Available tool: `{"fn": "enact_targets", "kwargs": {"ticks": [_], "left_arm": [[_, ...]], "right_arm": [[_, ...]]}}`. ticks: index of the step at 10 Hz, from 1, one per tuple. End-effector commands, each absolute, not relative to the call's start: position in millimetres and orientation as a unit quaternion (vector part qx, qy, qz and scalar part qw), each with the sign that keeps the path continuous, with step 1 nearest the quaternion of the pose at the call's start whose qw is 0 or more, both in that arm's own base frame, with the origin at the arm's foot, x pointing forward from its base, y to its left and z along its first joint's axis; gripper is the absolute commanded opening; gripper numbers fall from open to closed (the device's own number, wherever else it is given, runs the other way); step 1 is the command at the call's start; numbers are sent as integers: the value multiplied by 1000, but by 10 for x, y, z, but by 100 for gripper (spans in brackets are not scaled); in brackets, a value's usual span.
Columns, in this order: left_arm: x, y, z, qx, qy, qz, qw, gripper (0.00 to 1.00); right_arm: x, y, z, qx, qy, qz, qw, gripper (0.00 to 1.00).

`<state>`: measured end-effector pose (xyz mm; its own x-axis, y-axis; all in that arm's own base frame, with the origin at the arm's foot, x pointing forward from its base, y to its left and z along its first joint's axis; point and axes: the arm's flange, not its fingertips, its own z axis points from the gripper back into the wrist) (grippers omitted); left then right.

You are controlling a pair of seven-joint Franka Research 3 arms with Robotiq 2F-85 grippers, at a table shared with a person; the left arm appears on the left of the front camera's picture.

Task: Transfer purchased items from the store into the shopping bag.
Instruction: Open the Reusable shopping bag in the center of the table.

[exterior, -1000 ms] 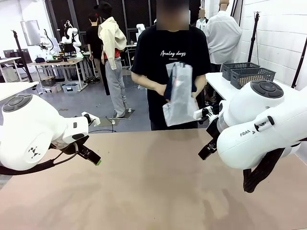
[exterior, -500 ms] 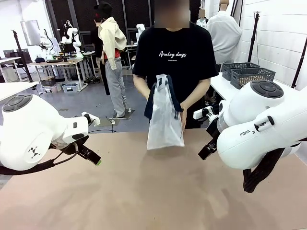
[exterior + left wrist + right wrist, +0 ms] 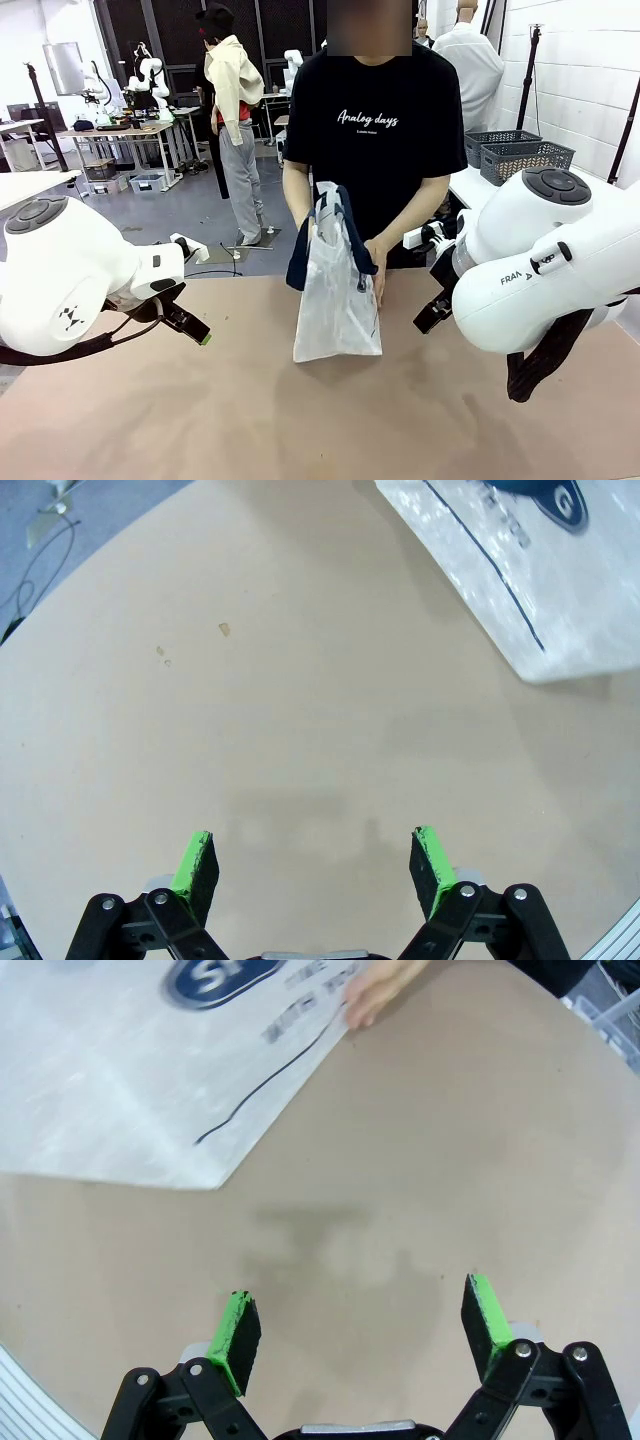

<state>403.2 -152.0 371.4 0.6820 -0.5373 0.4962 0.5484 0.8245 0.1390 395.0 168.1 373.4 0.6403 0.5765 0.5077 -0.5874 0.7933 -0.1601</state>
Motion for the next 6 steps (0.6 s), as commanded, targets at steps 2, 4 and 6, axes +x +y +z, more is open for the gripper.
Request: {"fn": "enact_targets", "kwargs": {"ticks": [2, 4, 6], "left_arm": [[4036, -1509, 3714, -10, -267, -295, 917, 100], [4032, -1520, 3714, -10, -267, -296, 917, 100], [3923, -1709, 4009, -39, -250, -320, 913, 100]], "right_arm": [[3950, 1680, 3734, 10, -277, 321, 906, 100], [3950, 1681, 3734, 10, -277, 321, 906, 100], [3850, 1748, 3920, 11, -266, 333, 905, 100]]}}
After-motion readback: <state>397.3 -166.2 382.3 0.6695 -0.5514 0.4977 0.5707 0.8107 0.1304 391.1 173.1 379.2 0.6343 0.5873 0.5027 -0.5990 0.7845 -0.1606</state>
